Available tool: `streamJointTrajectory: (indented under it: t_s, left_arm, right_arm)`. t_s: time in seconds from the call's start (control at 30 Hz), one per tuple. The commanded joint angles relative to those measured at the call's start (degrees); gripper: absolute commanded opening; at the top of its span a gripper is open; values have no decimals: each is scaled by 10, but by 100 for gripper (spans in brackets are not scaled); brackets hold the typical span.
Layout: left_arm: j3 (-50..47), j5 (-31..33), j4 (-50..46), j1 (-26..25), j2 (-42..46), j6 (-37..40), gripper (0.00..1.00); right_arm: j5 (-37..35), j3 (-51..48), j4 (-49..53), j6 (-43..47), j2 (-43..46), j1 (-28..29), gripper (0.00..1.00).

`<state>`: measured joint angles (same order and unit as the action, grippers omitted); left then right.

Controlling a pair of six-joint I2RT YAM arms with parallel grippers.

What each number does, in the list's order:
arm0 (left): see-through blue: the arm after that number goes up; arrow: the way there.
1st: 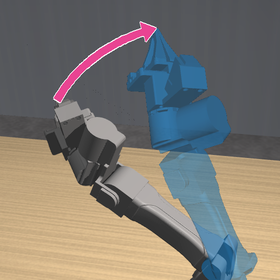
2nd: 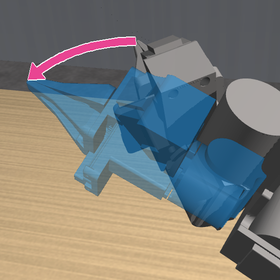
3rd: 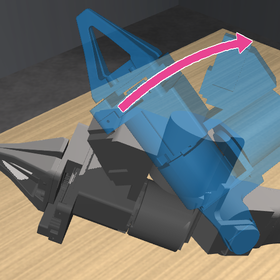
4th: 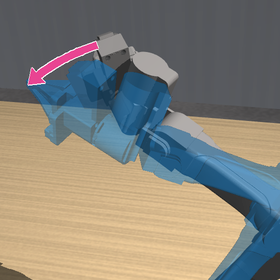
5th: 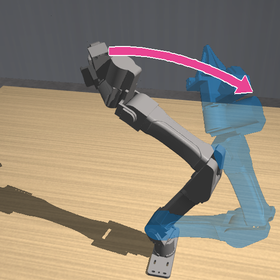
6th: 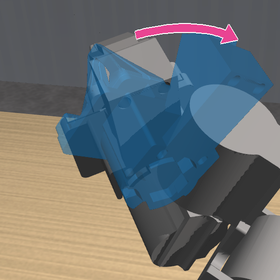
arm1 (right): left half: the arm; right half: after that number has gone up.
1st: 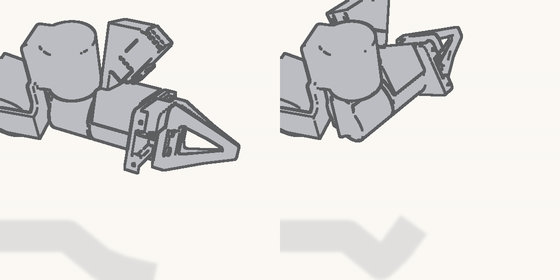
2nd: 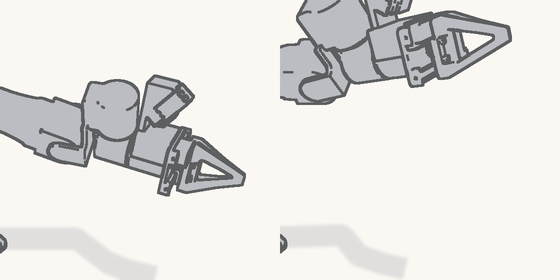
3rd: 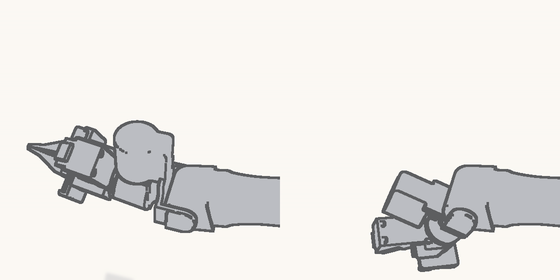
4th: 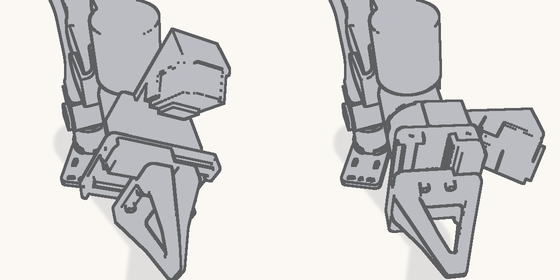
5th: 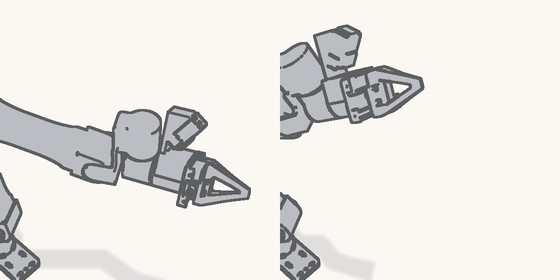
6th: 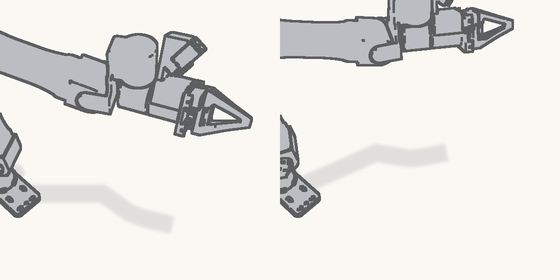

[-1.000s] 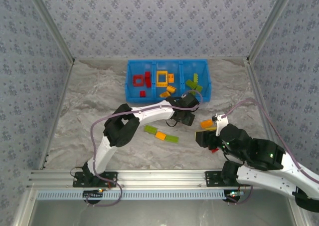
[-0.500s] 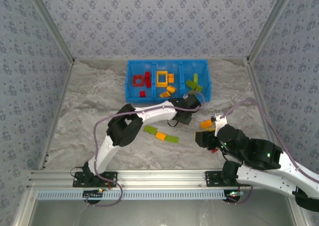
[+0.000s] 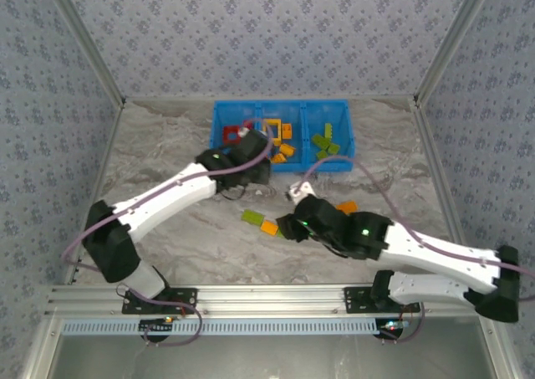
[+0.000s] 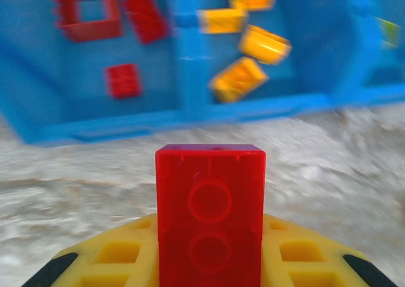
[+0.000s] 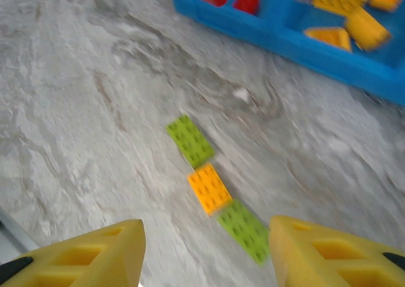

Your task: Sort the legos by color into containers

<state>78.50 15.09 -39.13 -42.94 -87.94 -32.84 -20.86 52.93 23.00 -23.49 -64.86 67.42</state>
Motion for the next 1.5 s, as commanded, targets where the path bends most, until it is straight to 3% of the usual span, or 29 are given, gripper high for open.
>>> streamJointTrajectory:
  t_s: [0.0, 0.17, 0.4, 0.63, 0.83, 0.9, 1.03, 1.17, 1.3, 1.37, 1.47]
  left_arm:
    - [-9, -14, -44, 57, -21, 27, 26]
    - [59, -33, -40, 124, -107, 57, 25]
    - [181, -49, -58, 162, -247, 54, 24]
    - [267, -17, -86, 167, -349, 49, 21]
    - [297, 1, -101, 168, -386, 40, 21]
    - [300, 2, -104, 168, -389, 39, 26]
    - [297, 6, -108, 156, -376, 40, 46]
    - [297, 5, -110, 142, -341, 39, 51]
    - [302, 10, -123, 130, -300, 35, 54]
    - [295, 18, -132, 124, -265, 26, 54]
    - [238, 28, -128, 113, -169, 4, 55]
  right_arm:
    - [-51, 37, -183, 72, -65, 8, 56]
    - [-106, 67, -355, 144, -188, 23, 57]
    - [-160, 112, -429, 166, -296, 25, 61]
    - [-170, 104, -431, 125, -317, 17, 63]
    - [-172, 79, -415, 104, -295, 17, 63]
    - [-172, 70, -409, 97, -285, 18, 64]
    - [-182, 50, -383, 83, -255, 18, 67]
    - [-185, 22, -335, 69, -208, 8, 68]
    - [-100, 2, -261, 75, -167, -23, 68]
    - [14, 1, -216, 102, -165, -53, 68]
    - [129, 10, -150, 148, -187, -87, 70]
